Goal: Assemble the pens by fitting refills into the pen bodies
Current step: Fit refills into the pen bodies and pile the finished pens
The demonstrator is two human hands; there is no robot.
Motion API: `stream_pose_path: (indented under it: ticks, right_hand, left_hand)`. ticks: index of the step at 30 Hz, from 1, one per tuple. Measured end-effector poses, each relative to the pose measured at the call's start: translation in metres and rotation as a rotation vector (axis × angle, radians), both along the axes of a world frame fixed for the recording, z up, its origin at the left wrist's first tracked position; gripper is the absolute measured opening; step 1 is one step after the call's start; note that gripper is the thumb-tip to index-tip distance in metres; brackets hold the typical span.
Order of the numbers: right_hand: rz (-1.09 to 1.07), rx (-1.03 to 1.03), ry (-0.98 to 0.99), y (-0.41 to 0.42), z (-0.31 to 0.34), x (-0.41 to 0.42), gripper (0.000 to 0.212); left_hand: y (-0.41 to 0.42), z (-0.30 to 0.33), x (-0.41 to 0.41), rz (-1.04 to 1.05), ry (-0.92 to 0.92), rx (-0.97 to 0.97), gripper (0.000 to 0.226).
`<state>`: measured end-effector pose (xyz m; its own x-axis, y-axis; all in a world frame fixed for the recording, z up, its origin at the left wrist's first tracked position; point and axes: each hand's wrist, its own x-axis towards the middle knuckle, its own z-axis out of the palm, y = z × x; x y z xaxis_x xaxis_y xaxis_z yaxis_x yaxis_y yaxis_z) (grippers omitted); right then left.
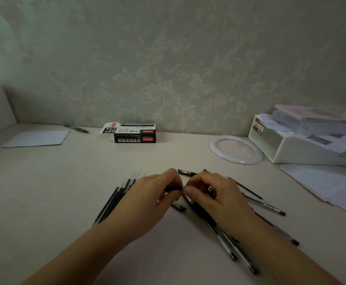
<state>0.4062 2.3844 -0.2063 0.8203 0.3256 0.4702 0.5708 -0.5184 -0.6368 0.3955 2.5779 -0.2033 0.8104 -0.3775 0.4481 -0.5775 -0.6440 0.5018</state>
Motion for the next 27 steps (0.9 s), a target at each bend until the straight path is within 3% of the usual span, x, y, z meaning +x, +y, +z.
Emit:
stream_pose_path:
  ticks: [3,10,13,16,19,21,27]
  right_hand:
    - [0.012,-0.012,-0.019,0.000,-0.001,0.001,0.010]
    - [-0.051,0.027,0.062,0.005,-0.001,-0.005,0.021]
    - [-0.186,-0.197,-0.021,0.008,-0.003,-0.004,0.045]
    - [-0.202,-0.465,-0.082,0.014,-0.006,-0.005,0.040]
    - [-0.153,-0.543,-0.052,0.019,-0.009,-0.006,0.027]
    - [-0.148,-0.501,-0.062,0.018,-0.010,-0.006,0.010]
    - [-0.228,-0.209,-0.057,0.002,-0.006,0.000,0.009]
  left_hand:
    - [0.001,0.001,0.000,-0.006,0.025,-0.030,0.003]
    - [0.002,0.003,0.000,0.033,-0.039,0.015,0.002]
    - [0.009,0.003,0.005,0.117,-0.036,0.018,0.005]
    - [0.016,0.000,0.011,0.168,-0.014,0.005,0.009]
    - [0.016,-0.005,0.012,0.162,0.005,0.040,0.011]
    - [0.015,-0.006,0.011,0.154,0.005,0.058,0.012]
    - [0.016,-0.003,0.012,0.164,0.029,0.050,0.008]
